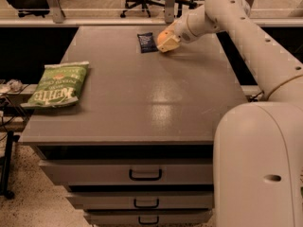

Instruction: Move orange near rxbar blueberry

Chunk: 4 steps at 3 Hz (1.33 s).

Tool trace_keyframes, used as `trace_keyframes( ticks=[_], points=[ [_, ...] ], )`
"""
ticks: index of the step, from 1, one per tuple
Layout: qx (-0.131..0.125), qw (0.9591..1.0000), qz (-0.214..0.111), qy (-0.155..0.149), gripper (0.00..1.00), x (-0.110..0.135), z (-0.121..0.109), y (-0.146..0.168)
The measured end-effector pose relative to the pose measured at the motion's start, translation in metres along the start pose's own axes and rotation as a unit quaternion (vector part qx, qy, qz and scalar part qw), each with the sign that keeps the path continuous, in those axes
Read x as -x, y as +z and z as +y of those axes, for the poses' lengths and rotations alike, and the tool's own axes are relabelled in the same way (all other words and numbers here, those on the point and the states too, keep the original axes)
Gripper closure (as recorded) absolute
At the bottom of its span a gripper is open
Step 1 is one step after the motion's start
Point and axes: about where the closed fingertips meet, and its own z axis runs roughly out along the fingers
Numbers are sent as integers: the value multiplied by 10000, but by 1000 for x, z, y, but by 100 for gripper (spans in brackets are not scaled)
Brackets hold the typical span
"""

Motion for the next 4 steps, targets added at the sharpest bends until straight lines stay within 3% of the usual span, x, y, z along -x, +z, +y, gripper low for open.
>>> trace_keyframes(
  ticks=[1,2,4],
  points=[
    [43,10000,38,25,16,-2,1,2],
    [61,10000,47,34,0,-2,0,3],
    [114,9999,-38,-59,0,11,2,-7]
  ],
)
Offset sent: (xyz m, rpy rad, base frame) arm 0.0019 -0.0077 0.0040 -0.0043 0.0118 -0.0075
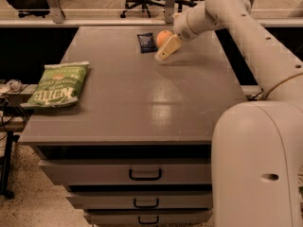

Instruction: Move orange near rxbar blueberry

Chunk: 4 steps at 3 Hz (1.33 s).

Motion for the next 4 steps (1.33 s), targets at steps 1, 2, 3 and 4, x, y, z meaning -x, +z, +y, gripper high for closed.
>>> trace_keyframes(
  ticks=[1,2,3,4],
  points=[
    [62,9999,-124,-79,0,8,3,-21],
    [117,9995,-282,-93,0,11,7,-62],
    [137,9986,-497,-120,0,11,9,-121],
    [89,9964,-842,-91,0,12,13,-184]
  ],
)
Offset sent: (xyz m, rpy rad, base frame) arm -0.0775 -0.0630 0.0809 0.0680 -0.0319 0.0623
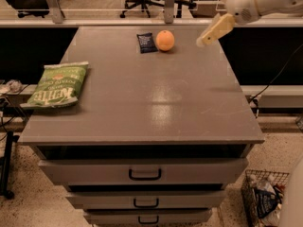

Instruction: Move orange near rxbar blueberry

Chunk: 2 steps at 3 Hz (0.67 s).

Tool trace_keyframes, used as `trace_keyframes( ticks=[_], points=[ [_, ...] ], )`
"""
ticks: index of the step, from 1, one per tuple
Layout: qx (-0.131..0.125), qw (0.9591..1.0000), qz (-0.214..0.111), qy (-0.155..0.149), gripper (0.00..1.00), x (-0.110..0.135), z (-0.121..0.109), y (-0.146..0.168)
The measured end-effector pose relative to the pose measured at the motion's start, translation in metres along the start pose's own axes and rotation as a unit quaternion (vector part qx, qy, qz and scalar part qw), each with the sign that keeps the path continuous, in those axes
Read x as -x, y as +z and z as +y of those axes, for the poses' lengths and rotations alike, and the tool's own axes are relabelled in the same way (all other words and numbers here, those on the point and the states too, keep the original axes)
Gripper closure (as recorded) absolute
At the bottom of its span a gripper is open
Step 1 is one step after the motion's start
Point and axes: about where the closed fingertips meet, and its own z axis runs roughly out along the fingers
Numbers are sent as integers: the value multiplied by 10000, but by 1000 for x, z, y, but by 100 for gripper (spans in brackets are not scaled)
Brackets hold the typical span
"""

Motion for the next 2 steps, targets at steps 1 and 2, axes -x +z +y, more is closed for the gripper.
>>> trace_keyframes(
  ticks=[1,2],
  points=[
    [-75,9992,-385,3,0,14,7,-46],
    [-94,9990,-434,30,0,13,7,-52]
  ],
)
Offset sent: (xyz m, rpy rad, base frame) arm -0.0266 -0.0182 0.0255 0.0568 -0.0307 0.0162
